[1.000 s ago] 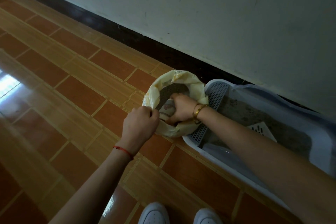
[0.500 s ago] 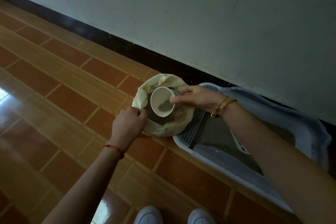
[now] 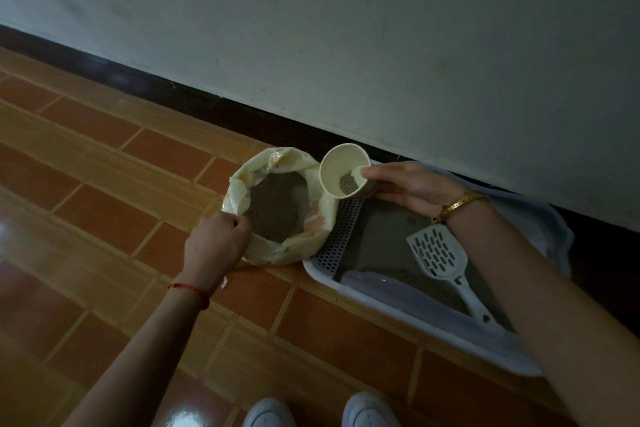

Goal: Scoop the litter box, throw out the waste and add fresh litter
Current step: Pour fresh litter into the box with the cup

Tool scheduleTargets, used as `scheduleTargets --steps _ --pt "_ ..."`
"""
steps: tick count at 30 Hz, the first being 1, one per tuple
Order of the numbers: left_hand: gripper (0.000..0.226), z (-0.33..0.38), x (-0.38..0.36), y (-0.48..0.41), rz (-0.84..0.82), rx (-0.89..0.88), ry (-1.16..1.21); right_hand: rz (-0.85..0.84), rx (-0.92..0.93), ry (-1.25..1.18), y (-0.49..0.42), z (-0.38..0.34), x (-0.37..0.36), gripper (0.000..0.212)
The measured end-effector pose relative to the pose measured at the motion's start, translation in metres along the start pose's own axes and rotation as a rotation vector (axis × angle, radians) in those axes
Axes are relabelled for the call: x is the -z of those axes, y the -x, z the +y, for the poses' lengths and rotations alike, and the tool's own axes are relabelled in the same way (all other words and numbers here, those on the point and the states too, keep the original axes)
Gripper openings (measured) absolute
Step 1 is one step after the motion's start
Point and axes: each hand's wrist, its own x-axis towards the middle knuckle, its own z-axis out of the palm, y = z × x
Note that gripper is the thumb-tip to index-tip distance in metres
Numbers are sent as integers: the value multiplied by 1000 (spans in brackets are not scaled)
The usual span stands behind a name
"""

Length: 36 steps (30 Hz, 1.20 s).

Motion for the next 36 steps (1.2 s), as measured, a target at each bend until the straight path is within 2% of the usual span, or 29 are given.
scheduleTargets --steps 4,5,7,9,10,14,16,28,36 --pt "46 5 -2 2 17 1 -35 159 -13 146 3 17 12 70" --pt "46 5 -3 3 16 -1 -39 197 -11 226 2 23 16 72" --pt "46 5 -4 3 7 1 -46 255 -24 406 8 26 18 60" --pt "45 5 -5 3 3 -4 -47 305 -26 497 12 27 20 49" --pt "45 4 -5 3 0 -5 -39 332 -15 528 13 29 21 51" --pt "46 2 -6 3 5 -6 -44 531 42 774 16 33 24 84" --pt "46 3 -6 3 4 -3 -48 602 79 901 17 35 26 94" --pt "45 5 -6 4 -8 -7 -74 632 162 1138 29 38 32 99" --pt "45 7 -6 3 -3 -12 -85 520 -48 1122 38 21 47 104"
